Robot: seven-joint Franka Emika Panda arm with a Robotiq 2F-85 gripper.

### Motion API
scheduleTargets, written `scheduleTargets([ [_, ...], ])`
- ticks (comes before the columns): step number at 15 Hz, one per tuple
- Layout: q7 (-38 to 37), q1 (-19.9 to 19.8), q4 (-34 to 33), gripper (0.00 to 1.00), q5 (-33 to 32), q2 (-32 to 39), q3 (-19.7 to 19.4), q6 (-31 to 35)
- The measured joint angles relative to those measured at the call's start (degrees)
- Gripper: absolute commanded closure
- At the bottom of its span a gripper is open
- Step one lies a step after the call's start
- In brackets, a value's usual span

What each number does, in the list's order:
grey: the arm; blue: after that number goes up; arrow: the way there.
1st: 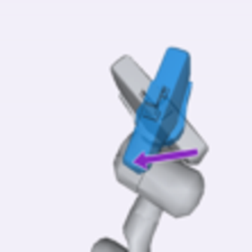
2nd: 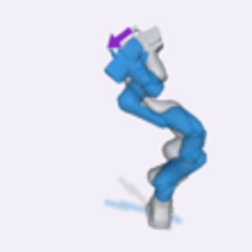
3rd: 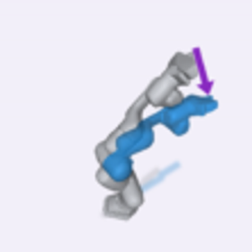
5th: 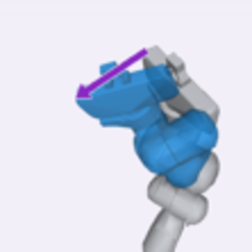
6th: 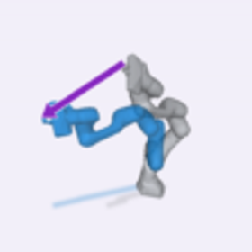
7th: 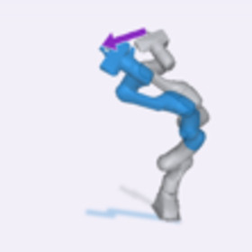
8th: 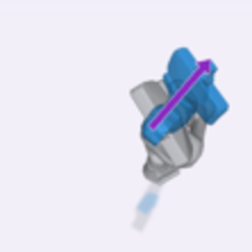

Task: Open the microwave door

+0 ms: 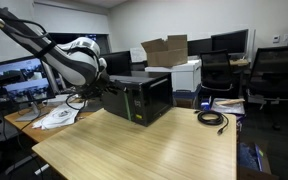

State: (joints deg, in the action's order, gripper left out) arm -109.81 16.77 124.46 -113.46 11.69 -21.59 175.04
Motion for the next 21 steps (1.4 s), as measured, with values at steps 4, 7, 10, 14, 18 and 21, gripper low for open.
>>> scheduleTargets([
  [4, -11.25, -0.16, -0.01, 0.0, -9.0, 1.63, 1.59, -3.93],
  [7, -17.79, -0.25, -0.03, 0.0, -13.67, 2.9, 2.48, -5.87],
  [10, -22.65, -0.31, -0.57, 0.0, -16.65, 4.06, 3.18, -6.69],
  [14, -26.32, -0.4, -2.58, 0.0, -18.5, 5.63, 3.6, -6.73],
  [18, -27.81, -0.83, -4.46, 0.36, -19.31, 7.01, 3.96, -6.73],
  [21, -27.94, -0.86, -4.58, 0.58, -19.56, 7.15, 4.25, -6.73],
])
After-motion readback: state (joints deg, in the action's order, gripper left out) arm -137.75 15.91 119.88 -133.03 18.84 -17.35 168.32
